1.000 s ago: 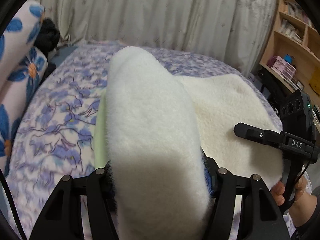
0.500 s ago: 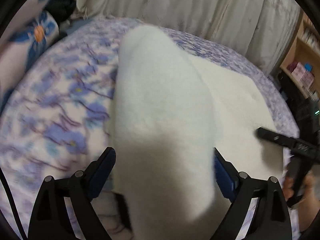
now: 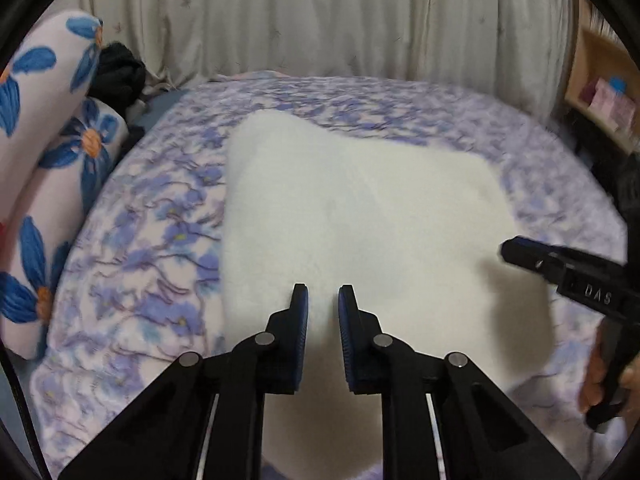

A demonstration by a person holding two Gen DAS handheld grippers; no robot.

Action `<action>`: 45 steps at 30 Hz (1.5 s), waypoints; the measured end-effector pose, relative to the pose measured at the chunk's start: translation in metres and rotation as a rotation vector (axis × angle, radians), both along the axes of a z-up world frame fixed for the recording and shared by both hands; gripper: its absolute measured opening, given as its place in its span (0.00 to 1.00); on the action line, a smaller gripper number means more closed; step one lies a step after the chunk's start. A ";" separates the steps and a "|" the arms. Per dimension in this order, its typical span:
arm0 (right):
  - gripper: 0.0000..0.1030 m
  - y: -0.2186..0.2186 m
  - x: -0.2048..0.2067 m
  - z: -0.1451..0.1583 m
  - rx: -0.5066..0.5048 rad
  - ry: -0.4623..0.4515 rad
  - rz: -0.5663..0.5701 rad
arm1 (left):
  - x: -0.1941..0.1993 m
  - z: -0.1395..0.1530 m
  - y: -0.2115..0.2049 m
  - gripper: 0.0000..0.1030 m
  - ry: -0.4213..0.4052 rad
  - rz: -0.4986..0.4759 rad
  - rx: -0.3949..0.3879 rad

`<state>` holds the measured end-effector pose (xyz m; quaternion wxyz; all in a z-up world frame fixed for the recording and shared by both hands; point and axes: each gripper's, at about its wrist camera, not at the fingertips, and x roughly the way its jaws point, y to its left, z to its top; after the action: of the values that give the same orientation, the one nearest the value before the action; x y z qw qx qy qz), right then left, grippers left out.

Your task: Fold large clothes

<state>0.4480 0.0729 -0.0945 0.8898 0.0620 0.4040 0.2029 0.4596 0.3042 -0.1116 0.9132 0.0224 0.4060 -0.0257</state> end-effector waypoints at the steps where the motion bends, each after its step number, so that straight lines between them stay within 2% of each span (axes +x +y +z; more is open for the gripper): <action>1: 0.10 -0.003 0.003 -0.006 -0.030 0.004 -0.020 | 0.001 -0.002 -0.001 0.09 0.003 0.012 0.020; 2: 0.01 -0.006 0.005 -0.011 -0.033 0.015 -0.028 | 0.007 -0.009 0.006 0.08 0.031 0.035 0.015; 3: 0.00 -0.011 0.009 -0.018 -0.019 0.041 -0.025 | 0.011 -0.015 0.013 0.05 0.059 0.052 -0.013; 6: 0.00 -0.017 0.012 -0.028 0.005 0.069 -0.011 | 0.015 -0.027 0.026 0.03 0.081 0.064 -0.062; 10: 0.00 -0.015 0.008 -0.021 0.002 0.085 -0.023 | 0.009 -0.026 0.023 0.03 0.064 0.073 -0.038; 12: 0.04 -0.020 0.004 -0.016 0.032 0.109 -0.032 | 0.005 -0.021 0.021 0.05 0.065 0.082 -0.054; 13: 0.05 -0.024 -0.001 -0.011 0.042 0.121 -0.041 | 0.001 -0.018 0.020 0.09 0.076 0.082 -0.077; 14: 0.09 -0.027 -0.004 -0.008 0.042 0.126 -0.044 | -0.002 -0.015 0.019 0.21 0.083 0.081 -0.086; 15: 0.15 -0.031 -0.011 -0.003 0.034 0.128 -0.047 | -0.008 -0.011 0.016 0.37 0.090 0.077 -0.091; 16: 0.19 -0.034 -0.018 0.002 0.025 0.133 -0.046 | -0.013 -0.006 0.013 0.45 0.086 0.076 -0.084; 17: 0.21 -0.037 -0.024 0.006 0.021 0.134 -0.044 | -0.025 0.002 0.009 0.61 0.071 0.084 -0.066; 18: 0.21 -0.042 -0.034 0.013 0.016 0.134 -0.039 | -0.034 0.010 0.006 0.71 0.058 0.089 -0.067; 22: 0.25 -0.062 -0.076 0.040 0.023 0.137 -0.034 | -0.070 0.035 0.001 0.78 0.065 0.100 -0.146; 23: 0.30 -0.067 -0.089 0.047 0.026 0.136 -0.037 | -0.080 0.040 -0.001 0.82 0.079 0.106 -0.158; 24: 0.37 -0.072 -0.100 0.053 0.026 0.133 -0.040 | -0.094 0.047 -0.005 0.83 0.091 0.111 -0.167; 27: 0.51 -0.090 -0.140 0.070 0.007 0.121 -0.041 | -0.127 0.055 -0.013 0.83 0.114 0.146 -0.154; 29: 0.52 -0.102 -0.165 0.079 -0.008 0.119 -0.039 | -0.151 0.058 -0.021 0.85 0.141 0.177 -0.143; 31: 0.52 -0.115 -0.192 0.085 -0.019 0.120 -0.041 | -0.168 0.058 -0.029 0.94 0.159 0.190 -0.131; 34: 0.53 -0.130 -0.225 0.092 -0.044 0.100 -0.052 | -0.200 0.063 -0.048 0.97 0.134 0.200 -0.083; 35: 0.59 -0.134 -0.234 0.093 -0.051 0.099 -0.058 | -0.212 0.065 -0.058 0.98 0.120 0.205 -0.045; 39: 0.68 -0.150 -0.270 0.097 -0.087 0.081 -0.082 | -0.249 0.070 -0.094 0.98 0.105 0.146 0.018; 40: 0.70 -0.154 -0.278 0.097 -0.097 0.083 -0.091 | -0.255 0.072 -0.099 0.98 0.101 0.132 0.016; 42: 0.81 -0.160 -0.289 0.095 -0.115 0.086 -0.103 | -0.277 0.076 -0.119 0.98 0.102 0.079 -0.007; 45: 0.82 -0.168 -0.311 0.089 -0.135 0.077 -0.119 | -0.301 0.078 -0.147 0.98 0.101 0.025 -0.021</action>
<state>0.1373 -0.0953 -0.0052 0.8862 0.0337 0.4463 0.1195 0.1591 0.1572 -0.0337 0.8919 0.0066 0.4517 -0.0198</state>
